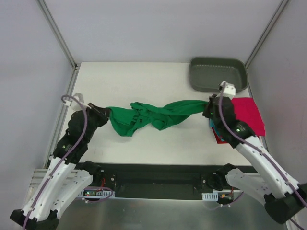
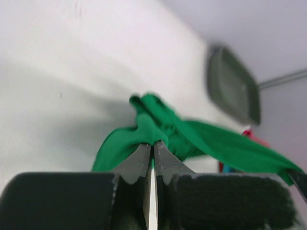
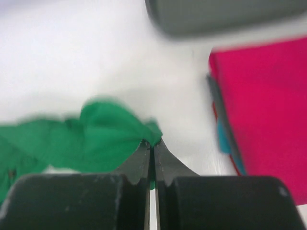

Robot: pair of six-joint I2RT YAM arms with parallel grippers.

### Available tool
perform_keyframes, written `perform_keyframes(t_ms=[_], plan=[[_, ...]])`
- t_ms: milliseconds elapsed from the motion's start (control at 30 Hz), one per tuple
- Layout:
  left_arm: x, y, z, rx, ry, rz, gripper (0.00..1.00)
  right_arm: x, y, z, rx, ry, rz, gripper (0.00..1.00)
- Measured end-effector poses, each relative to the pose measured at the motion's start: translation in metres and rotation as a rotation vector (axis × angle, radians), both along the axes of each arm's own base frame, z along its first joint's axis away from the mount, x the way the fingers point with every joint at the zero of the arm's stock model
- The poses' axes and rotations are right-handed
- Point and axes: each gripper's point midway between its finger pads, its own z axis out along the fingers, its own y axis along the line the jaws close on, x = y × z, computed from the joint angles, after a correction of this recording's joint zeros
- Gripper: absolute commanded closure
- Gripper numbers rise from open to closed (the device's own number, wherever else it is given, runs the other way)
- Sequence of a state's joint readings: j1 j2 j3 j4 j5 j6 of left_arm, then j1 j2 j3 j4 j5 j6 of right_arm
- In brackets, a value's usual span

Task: Fold and stack the t-shirts
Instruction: Flatten out the tshirt

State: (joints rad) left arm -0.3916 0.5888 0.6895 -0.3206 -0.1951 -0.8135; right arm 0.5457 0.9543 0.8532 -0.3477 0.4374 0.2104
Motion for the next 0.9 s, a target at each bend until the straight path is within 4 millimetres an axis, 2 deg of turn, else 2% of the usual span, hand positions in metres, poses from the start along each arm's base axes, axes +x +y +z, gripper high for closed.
perform_keyframes(t_ms=[67, 133, 233, 333, 400, 533, 733, 800, 867, 900], plan=[[-0.003, 0.014, 0.042, -0.008, -0.102, 0.061, 1.00, -0.003, -0.015, 0.055, 0.021, -0.145, -0.033, 0.99], [-0.010, 0.030, 0.078, -0.020, -0.189, 0.123, 1.00, -0.016, -0.035, 0.105, 0.039, -0.279, -0.074, 0.99], [-0.022, 0.052, 0.112, -0.035, -0.274, 0.213, 1.00, -0.036, -0.060, 0.153, 0.045, -0.406, -0.121, 0.99], [-0.037, 0.074, 0.131, -0.043, -0.333, 0.295, 1.00, -0.054, -0.082, 0.187, 0.037, -0.496, -0.167, 0.99], [-0.045, 0.086, 0.137, -0.043, -0.361, 0.342, 1.00, -0.060, -0.093, 0.195, 0.018, -0.518, -0.197, 0.99], [-0.058, 0.106, 0.137, -0.031, -0.374, 0.425, 1.00, -0.066, -0.105, 0.192, -0.027, -0.507, -0.234, 0.99], [-0.061, 0.115, 0.131, -0.017, -0.359, 0.467, 1.00, -0.064, -0.106, 0.180, -0.051, -0.481, -0.243, 0.98], [-0.056, 0.110, 0.122, -0.021, -0.339, 0.456, 1.00, -0.060, -0.096, 0.167, -0.036, -0.450, -0.205, 0.95], [-0.045, 0.099, 0.100, -0.008, -0.282, 0.424, 1.00, -0.052, -0.079, 0.141, -0.015, -0.389, -0.148, 0.94], [-0.036, 0.091, 0.083, 0.008, -0.233, 0.400, 1.00, -0.047, -0.068, 0.122, -0.007, -0.341, -0.113, 0.94]])
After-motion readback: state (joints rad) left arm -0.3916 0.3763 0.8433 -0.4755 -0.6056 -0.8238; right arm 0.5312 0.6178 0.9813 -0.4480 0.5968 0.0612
